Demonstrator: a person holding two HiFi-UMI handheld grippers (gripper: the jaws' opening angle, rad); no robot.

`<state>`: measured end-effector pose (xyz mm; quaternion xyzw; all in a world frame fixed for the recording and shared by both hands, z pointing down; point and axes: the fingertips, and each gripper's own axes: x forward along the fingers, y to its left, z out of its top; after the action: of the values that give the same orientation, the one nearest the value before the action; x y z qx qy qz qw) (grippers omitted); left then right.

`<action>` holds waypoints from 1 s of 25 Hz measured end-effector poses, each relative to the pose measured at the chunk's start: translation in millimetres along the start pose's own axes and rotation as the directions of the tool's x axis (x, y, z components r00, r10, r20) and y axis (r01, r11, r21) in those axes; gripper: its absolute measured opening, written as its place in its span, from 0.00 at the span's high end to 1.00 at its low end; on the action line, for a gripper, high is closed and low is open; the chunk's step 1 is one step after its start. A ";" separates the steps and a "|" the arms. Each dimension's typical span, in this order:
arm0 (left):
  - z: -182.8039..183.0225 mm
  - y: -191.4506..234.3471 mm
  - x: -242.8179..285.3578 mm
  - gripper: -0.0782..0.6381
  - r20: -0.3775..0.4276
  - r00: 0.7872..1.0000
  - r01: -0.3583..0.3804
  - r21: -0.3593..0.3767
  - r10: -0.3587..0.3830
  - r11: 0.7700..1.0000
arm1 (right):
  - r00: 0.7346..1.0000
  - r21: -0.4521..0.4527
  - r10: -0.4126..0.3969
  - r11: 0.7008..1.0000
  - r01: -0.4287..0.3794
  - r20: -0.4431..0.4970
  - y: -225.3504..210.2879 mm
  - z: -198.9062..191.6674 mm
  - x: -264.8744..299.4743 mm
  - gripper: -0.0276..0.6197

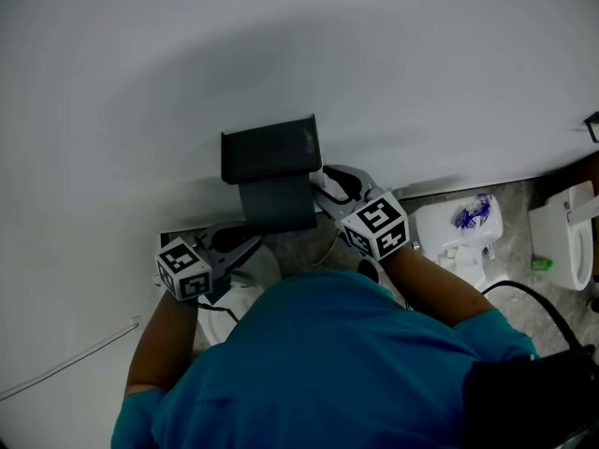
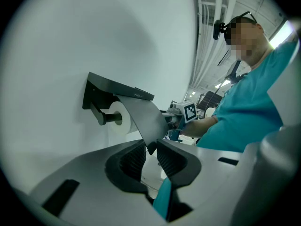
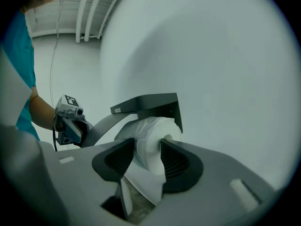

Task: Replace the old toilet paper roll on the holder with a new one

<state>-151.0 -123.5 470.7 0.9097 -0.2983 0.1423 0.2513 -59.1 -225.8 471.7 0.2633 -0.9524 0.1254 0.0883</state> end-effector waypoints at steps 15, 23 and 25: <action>-1.5 1.5 -0.4 0.79 0.005 1.000 0.009 0.004 -0.009 1.000 | 0.996 -0.054 0.087 0.995 -0.086 0.015 19.2 2.6 9.3 0.76; -0.3 0.3 0.1 0.79 0.013 1.000 0.021 0.005 -0.021 1.000 | 0.972 -0.015 0.230 0.973 -0.230 0.037 26.4 0.2 22.9 0.78; -1.7 1.5 0.4 0.79 0.013 1.000 0.021 0.005 -0.021 1.000 | 0.968 -0.012 0.248 0.969 -0.248 0.043 28.0 -0.7 23.9 0.78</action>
<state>-151.8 -123.8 472.8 0.9143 -0.2899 0.1343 0.2488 -93.9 -213.9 472.7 0.1447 -0.9800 0.1265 0.0518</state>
